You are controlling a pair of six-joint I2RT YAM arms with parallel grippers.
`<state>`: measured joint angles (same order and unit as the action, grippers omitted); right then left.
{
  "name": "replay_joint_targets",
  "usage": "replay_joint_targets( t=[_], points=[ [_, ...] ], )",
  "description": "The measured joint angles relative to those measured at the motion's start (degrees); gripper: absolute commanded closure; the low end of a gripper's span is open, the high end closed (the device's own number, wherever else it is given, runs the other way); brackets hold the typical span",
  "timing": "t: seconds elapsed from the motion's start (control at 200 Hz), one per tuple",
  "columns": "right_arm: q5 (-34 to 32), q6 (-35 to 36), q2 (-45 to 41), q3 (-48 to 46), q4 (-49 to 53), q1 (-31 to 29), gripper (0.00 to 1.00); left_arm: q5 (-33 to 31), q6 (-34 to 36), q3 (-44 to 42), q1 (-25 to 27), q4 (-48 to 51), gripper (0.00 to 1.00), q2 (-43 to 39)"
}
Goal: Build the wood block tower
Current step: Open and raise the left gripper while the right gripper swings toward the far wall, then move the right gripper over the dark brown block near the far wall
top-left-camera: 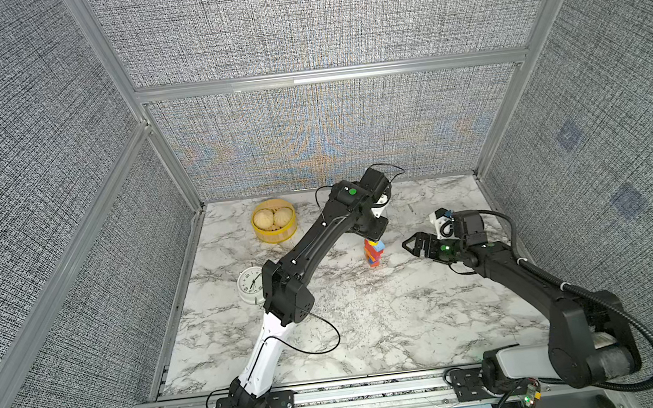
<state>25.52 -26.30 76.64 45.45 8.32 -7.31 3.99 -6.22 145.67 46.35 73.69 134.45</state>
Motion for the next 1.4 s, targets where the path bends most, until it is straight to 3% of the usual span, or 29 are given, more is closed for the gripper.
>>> replay_joint_targets(
  t=[0.31,0.61,0.84,1.04,1.21,1.396],
  points=[
    [0.0,1.2,-0.5,0.4,0.5,0.0,0.01,-2.3,0.0,-2.0,0.0,-1.2,0.19,-3.7],
    [-4.6,4.8,4.4,8.8,5.7,0.0,0.01,-13.7,-2.3,-16.6,-0.5,-9.9,0.02,-15.0],
    [-3.8,8.3,18.7,24.4,9.5,0.0,0.01,-16.0,-4.1,-30.8,-4.5,-19.6,0.01,-23.5],
    [-0.9,12.3,33.6,42.3,15.5,-0.7,0.02,-12.2,-7.6,-45.0,-11.3,-30.4,0.02,-29.5],
    [-0.6,15.1,46.3,59.6,22.3,-2.3,0.11,-8.8,-9.5,-52.0,-14.6,-38.6,0.05,-29.9],
    [-0.2,15.9,56.1,73.3,26.8,-3.8,0.14,-7.1,-10.7,-55.4,-16.3,-45.7,0.06,-27.4]
  ],
)
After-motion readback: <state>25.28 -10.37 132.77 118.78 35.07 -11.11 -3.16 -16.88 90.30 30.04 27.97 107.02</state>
